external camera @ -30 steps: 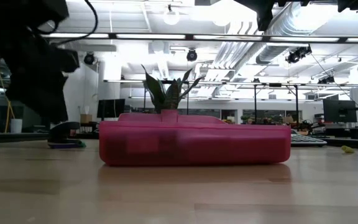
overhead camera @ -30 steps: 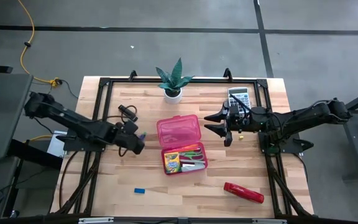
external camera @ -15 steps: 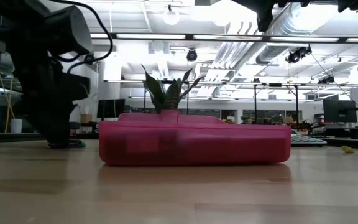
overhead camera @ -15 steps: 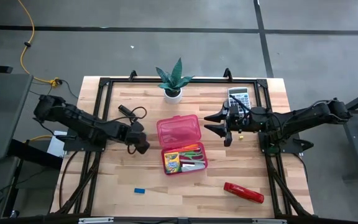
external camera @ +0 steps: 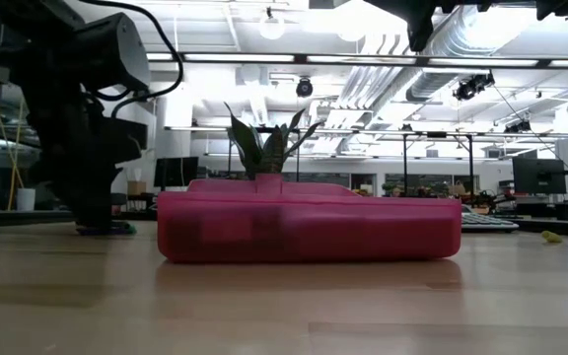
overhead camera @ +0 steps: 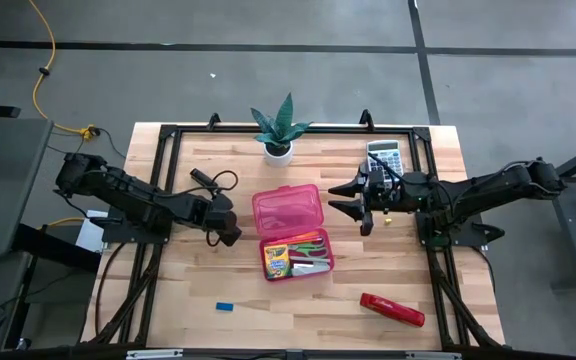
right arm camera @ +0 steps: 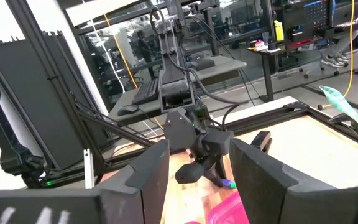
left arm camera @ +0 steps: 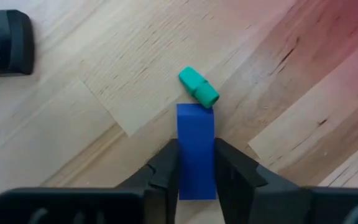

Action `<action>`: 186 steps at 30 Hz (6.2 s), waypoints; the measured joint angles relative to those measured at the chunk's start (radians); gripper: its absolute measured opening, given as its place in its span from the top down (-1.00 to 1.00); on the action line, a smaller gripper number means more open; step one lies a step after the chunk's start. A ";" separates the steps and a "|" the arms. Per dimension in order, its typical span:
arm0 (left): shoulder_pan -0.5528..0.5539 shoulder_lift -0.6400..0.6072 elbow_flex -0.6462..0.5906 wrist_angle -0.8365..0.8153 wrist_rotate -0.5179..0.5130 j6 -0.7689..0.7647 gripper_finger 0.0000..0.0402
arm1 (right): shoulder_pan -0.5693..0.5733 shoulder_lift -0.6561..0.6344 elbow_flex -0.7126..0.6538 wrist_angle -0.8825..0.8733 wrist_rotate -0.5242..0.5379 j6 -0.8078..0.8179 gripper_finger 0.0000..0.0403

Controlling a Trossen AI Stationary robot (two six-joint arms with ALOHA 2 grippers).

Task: Pack school essentials
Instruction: Put the violet eraser into the red supply box

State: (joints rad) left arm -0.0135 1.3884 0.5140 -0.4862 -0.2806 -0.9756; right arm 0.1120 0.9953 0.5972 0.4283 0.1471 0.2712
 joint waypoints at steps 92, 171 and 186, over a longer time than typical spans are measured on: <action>-0.003 -0.120 -0.004 1.189 0.430 -0.139 0.70 | 0.007 0.643 0.705 -0.501 -0.264 -0.569 0.21; -0.198 -0.620 0.129 0.699 -0.355 0.875 0.38 | -0.001 0.104 0.076 -0.132 -0.132 -0.115 1.00; -0.196 -0.619 0.129 0.700 -0.357 0.875 0.38 | 0.000 0.173 0.079 -0.160 -0.147 -0.018 1.00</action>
State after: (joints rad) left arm -0.2100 0.7692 0.6430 0.2134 -0.6373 -0.1005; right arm 0.1123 1.1681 0.6765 0.2684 0.0004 0.2528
